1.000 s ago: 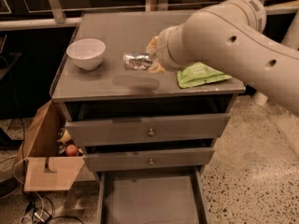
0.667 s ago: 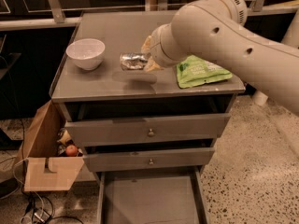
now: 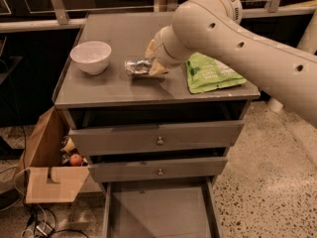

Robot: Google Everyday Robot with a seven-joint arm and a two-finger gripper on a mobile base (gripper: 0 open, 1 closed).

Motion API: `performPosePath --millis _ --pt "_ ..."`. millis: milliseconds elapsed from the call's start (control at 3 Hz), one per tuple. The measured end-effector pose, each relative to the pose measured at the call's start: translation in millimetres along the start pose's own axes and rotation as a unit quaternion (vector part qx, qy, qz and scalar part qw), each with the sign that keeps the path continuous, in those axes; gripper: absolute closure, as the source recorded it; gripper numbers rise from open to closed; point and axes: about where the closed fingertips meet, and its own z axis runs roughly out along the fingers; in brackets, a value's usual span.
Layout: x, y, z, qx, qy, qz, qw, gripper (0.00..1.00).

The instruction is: Pick redbull can from bottom drawer and place on counter

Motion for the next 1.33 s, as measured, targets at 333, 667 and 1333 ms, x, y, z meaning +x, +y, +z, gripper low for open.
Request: performPosePath --millis 333,667,1333 --pt "2 2 11 -0.010 -0.008 0.006 0.9999 1.00" --pt "5 9 18 -0.017 -0.013 0.018 0.9996 1.00" --pt "9 17 22 -0.024 -0.017 0.029 0.9992 0.81"
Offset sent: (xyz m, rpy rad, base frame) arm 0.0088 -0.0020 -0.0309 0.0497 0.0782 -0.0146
